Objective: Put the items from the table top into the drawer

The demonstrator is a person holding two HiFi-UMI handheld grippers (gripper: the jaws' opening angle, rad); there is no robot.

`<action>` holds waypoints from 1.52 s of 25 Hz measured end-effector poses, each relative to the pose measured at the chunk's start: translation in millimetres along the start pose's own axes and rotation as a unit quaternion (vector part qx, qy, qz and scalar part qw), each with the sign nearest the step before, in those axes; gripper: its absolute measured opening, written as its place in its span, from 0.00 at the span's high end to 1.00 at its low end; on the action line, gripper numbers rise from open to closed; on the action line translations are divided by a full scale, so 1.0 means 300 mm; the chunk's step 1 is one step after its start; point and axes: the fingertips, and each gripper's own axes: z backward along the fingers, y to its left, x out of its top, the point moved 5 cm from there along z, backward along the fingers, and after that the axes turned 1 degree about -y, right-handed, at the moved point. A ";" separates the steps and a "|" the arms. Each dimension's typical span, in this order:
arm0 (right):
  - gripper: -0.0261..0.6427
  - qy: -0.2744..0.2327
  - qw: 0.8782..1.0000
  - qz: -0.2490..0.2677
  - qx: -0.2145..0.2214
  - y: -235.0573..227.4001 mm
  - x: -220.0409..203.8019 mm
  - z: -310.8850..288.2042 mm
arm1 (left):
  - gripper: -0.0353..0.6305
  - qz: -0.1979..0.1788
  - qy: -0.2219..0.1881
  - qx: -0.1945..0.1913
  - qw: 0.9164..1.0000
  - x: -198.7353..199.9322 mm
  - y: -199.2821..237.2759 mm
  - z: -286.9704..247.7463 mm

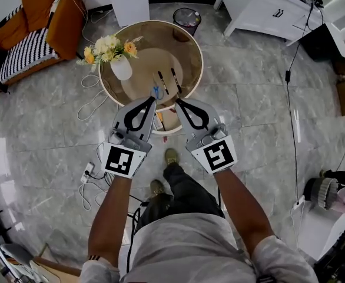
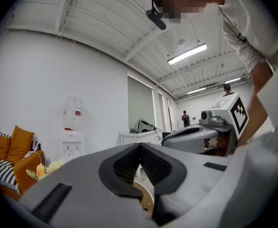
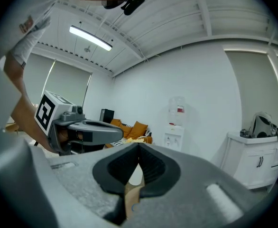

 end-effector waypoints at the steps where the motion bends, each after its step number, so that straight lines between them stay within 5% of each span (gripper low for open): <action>1: 0.96 0.004 1.000 -0.005 -0.001 -0.019 -0.027 -0.017 | 0.95 0.000 0.004 0.002 1.000 -0.022 0.012 -0.024; 14: 0.96 0.049 0.998 -0.033 -0.012 -0.195 -0.315 -0.180 | 0.95 0.001 0.058 0.022 0.998 -0.290 0.115 -0.211; 38: 0.96 0.122 0.990 -0.038 -0.064 -0.318 -0.833 -0.367 | 0.95 0.009 0.099 -0.020 0.995 -0.773 0.204 -0.414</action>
